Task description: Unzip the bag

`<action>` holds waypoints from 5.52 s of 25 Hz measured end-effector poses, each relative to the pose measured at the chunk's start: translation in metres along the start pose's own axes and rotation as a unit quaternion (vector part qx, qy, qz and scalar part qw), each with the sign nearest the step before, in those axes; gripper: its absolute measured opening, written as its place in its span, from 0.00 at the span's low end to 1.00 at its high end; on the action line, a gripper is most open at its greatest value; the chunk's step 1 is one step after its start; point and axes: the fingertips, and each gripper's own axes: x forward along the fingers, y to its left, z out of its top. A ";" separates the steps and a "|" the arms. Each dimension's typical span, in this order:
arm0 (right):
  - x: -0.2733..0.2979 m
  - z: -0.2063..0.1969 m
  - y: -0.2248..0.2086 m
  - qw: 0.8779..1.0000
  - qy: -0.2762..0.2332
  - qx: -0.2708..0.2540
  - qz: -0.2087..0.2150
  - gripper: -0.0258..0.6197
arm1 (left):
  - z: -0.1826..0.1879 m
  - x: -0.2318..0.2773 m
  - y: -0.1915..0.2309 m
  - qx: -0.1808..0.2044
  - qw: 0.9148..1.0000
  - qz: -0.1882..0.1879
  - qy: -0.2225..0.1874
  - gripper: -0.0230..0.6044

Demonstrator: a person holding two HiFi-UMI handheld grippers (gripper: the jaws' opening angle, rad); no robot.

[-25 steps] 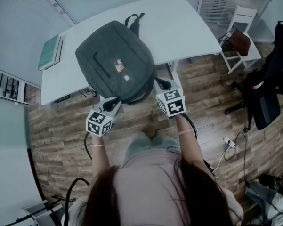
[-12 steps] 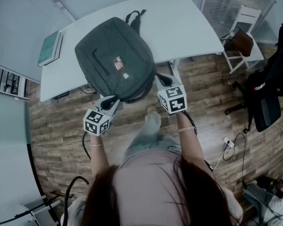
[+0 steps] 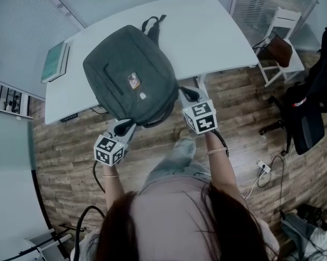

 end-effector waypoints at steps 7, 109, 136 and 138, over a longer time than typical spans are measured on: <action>0.012 0.009 -0.014 1.000 -0.002 -0.007 0.012 0.07 | 0.000 0.000 0.001 -0.010 1.000 -0.008 0.002 0.13; 0.111 0.075 -0.064 0.996 0.050 0.005 0.079 0.10 | 0.011 -0.011 0.015 -0.176 0.978 0.040 -0.102 0.08; -0.006 0.103 0.032 0.997 -0.076 -0.009 0.028 0.04 | 0.099 -0.045 0.037 -0.125 0.951 0.222 -0.175 0.06; -0.013 0.106 0.040 0.996 -0.084 -0.022 0.024 0.04 | 0.102 -0.046 0.035 -0.130 0.947 0.233 -0.180 0.05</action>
